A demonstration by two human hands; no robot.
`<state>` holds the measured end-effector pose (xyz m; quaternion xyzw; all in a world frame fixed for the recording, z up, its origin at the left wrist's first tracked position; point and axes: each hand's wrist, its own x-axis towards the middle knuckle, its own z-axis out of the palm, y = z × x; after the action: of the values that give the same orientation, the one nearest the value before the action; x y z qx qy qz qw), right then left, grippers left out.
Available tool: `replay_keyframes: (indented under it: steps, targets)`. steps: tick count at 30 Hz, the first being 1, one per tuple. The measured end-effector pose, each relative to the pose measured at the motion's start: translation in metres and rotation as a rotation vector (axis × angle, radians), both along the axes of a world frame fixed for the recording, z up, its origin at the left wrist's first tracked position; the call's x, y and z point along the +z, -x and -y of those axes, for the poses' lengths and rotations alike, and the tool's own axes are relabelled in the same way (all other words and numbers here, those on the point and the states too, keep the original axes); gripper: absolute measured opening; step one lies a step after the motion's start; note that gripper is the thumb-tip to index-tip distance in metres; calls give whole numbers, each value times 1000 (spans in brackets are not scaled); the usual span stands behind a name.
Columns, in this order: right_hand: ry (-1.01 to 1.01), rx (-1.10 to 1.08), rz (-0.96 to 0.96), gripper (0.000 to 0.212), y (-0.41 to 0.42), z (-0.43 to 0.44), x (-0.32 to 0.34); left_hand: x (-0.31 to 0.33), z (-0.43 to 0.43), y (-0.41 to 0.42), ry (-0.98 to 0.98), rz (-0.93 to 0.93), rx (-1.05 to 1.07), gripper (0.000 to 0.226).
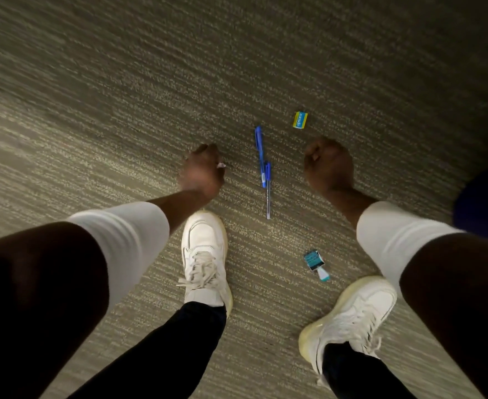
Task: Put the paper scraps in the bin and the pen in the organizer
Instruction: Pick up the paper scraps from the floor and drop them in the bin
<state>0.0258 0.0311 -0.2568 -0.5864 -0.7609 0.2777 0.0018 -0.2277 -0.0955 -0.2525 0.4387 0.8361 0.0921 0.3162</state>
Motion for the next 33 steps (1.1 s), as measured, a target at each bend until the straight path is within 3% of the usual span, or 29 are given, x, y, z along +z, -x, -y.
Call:
replay_keyframes:
  steps: [3, 5, 9, 13, 18, 33]
  targets:
    - [8, 78, 52, 52, 27, -34, -4, -1, -2, -2, -38, 49, -5, 9]
    - [-8, 164, 134, 65, 42, -47, -9, -2, -6, 0, -49, 70, -1, 10]
    - [-63, 326, 286, 60, 51, -48, -18, 1, -11, 6, -44, 71, 1, 11]
    - [-75, 369, 241, 52, 28, -31, -6, 12, -7, 8, -57, 71, 7, 12]
    - [-74, 279, 109, 22, -18, 5, 37, 48, -9, -7, -37, 32, -29, 10]
    - [61, -138, -6, 23, -152, 63, 217, 211, -63, -170, 2, 113, -230, 11]
